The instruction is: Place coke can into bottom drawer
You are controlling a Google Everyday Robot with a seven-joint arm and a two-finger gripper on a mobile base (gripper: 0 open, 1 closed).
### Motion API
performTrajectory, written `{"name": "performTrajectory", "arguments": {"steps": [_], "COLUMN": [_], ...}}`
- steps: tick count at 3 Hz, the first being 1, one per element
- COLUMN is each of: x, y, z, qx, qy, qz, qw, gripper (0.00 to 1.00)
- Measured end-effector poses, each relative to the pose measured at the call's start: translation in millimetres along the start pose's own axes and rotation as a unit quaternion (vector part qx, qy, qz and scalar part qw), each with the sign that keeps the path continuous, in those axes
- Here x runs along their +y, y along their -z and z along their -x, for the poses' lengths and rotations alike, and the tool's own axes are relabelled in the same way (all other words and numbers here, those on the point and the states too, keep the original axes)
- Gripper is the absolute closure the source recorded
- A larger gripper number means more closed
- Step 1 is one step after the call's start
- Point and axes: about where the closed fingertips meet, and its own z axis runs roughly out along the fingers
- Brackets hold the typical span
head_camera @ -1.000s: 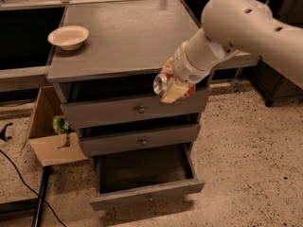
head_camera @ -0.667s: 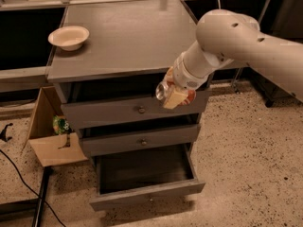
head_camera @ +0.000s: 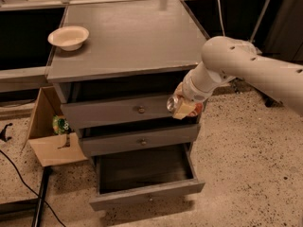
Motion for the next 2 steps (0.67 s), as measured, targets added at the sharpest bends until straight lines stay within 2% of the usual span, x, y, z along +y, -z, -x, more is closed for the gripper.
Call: {"name": "performTrajectory", "arguments": {"steps": [1,2], "x": [9,18], "y": [-25,-61], "z": [-25,-46], "qx": [-0.004,-0.028], "qy": [0.002,0.033], "qz": [0.000,0.002], "qw": [1.0000,0.9991], "gripper": [1.00,1.00]}}
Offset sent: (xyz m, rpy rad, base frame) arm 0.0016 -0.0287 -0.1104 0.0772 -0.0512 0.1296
